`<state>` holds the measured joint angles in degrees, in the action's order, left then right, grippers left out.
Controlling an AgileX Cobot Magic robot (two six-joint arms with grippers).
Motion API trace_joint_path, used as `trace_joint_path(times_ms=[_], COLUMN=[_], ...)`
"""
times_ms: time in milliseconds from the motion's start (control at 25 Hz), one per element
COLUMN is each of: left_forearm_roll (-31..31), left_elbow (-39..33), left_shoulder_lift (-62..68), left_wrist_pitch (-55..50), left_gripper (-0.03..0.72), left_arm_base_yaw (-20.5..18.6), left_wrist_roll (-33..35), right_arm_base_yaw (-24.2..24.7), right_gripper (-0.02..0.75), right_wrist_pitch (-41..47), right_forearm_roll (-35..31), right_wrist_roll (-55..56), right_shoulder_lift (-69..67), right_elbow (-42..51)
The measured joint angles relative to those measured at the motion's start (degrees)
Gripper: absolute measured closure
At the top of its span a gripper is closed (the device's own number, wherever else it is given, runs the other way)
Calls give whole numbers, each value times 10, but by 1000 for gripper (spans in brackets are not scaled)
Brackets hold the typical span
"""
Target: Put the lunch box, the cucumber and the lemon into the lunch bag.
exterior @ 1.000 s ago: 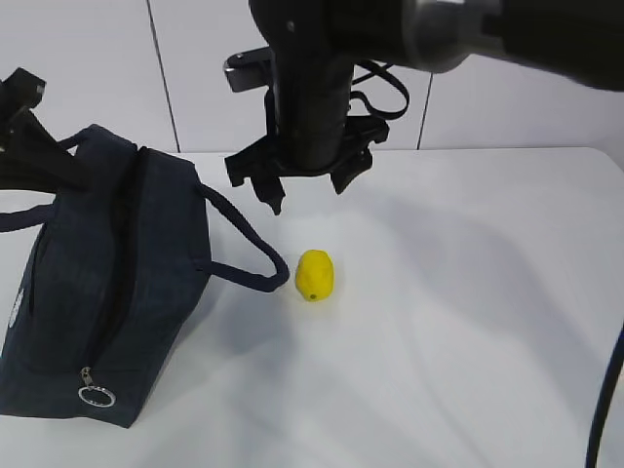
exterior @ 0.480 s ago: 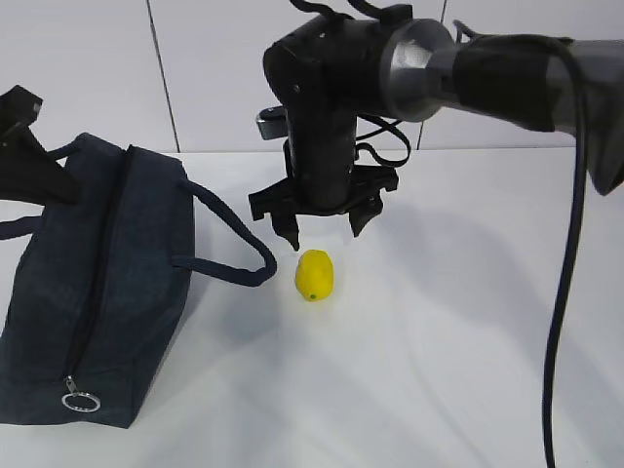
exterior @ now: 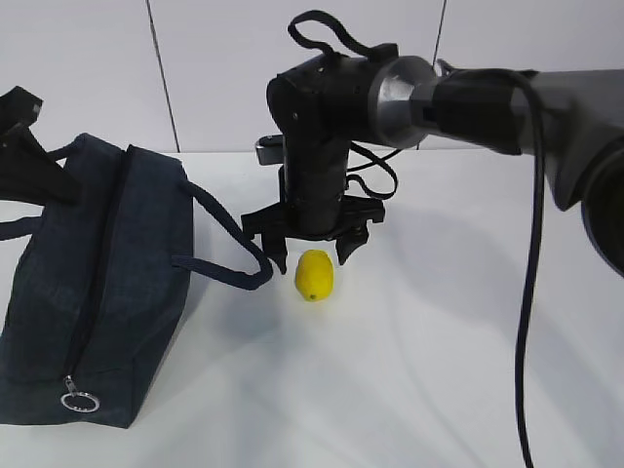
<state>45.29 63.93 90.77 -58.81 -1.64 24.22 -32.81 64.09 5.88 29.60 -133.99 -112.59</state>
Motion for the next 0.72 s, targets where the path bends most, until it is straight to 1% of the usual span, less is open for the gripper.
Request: trace_joint_path(times_ms=[520, 600, 720], left_forearm_roll=[0, 0, 0], left_elbow=[0, 0, 0], left_shoulder_lift=[0, 0, 0], left_wrist_pitch=[0, 0, 0], left_gripper=[687, 687, 687], left_arm_base_yaw=[0, 0, 0], left_wrist_roll=[0, 0, 0], right_arm_base_yaw=[5, 7, 7], right_gripper=[172, 196, 256], right_wrist_pitch=[-16, -16, -16], right_forearm_roll=[2, 2, 2], right_wrist_roll=[1, 1, 1], right_shoulder_lift=[-23, -23, -29], right_elbow=[0, 0, 0])
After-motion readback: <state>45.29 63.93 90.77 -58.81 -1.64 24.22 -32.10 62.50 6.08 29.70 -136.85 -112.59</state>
